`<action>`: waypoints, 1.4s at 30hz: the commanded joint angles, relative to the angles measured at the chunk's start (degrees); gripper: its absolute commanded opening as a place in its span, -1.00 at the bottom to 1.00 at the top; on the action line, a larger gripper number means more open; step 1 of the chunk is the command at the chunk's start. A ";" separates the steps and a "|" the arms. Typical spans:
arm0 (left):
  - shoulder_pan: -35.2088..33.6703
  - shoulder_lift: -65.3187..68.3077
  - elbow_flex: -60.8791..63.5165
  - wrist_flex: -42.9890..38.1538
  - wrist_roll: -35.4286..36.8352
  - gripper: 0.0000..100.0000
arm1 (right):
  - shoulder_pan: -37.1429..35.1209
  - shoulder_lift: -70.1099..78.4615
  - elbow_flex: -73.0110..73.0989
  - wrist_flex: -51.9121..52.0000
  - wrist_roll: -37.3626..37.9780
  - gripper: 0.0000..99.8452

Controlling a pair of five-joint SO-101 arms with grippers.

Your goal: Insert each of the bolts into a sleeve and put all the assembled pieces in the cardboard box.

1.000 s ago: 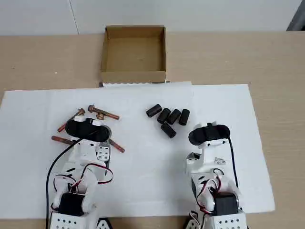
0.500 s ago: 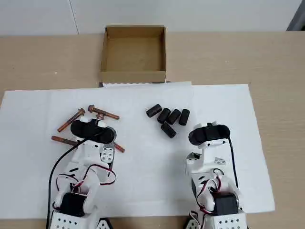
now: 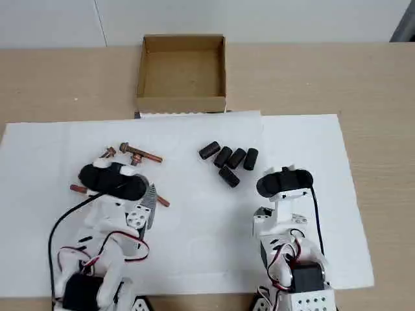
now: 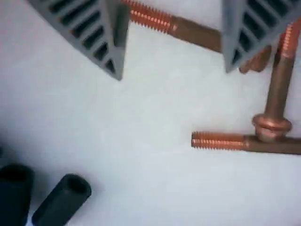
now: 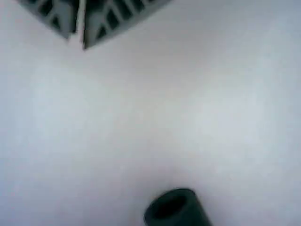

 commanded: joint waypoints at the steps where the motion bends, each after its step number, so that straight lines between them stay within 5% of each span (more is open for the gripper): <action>1: 0.00 -0.09 -6.37 3.16 -0.35 -0.73 | 0.75 -0.92 -0.44 -1.19 -0.35 -0.99; 12: 0.00 27.25 -28.70 6.51 -0.70 -0.73 | 0.75 -0.92 -0.44 -1.19 -0.35 -0.99; 20: 0.00 40.26 -41.45 12.13 -0.70 -0.98 | 0.75 -0.92 -0.44 -1.19 -0.35 -0.99; 42: 0.00 55.47 -51.21 10.11 -0.79 -0.98 | 0.66 -0.75 -5.63 -0.75 -0.18 -0.99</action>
